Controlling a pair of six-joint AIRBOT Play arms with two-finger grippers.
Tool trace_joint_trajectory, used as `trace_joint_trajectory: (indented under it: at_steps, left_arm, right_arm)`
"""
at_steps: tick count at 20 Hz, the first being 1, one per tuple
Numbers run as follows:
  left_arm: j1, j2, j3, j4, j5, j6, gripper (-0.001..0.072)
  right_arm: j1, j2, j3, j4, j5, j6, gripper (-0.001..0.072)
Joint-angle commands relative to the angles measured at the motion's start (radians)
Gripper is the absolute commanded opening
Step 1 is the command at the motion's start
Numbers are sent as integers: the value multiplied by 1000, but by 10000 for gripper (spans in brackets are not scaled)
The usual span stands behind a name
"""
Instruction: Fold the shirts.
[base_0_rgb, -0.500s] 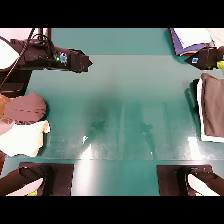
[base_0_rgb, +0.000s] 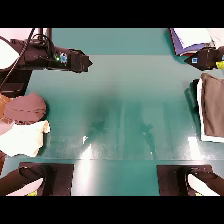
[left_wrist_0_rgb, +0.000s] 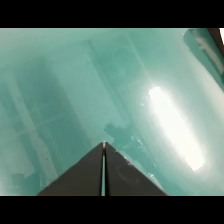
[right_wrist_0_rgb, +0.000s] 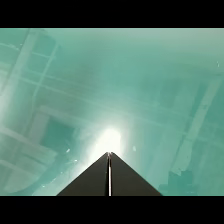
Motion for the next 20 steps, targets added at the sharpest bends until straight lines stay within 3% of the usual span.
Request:
trace_joint_trajectory:
  at_steps: [1, 4, 7, 10, 13, 14, 15, 16, 20]
  left_arm:
    - [0, 0, 0, 0, 1, 0, 27]
    - [1, 2, 1, 48, 117, 1, 26]
    - [56, 41, 12, 194, -34, 0, 26]
    - [204, 100, -13, 355, -221, 0, 27]
    - [364, 115, -111, 472, -303, 0, 28]
    - [418, 115, -166, 483, -298, 0, 65]
    - [468, 114, -230, 483, -273, 0, 382]
    - [507, 114, -295, 483, -233, -11, 637]
    - [613, 106, -550, 483, 11, -31, 642]
  right_arm:
    - [0, 0, 1, 1, 2, 0, 16]
    - [0, 0, 1, 1, 10, 0, 16]
    - [0, 0, 1, 0, 9, 0, 16]
    - [0, 0, 1, 0, 9, 0, 16]
    - [0, 0, 1, 0, 9, 0, 16]
    - [0, 0, 1, 0, 9, 0, 16]
    - [0, 0, 1, 0, 8, 0, 16]
    - [0, 0, 1, 0, 8, 0, 16]
    - [0, 0, 0, 0, 8, 0, 16]
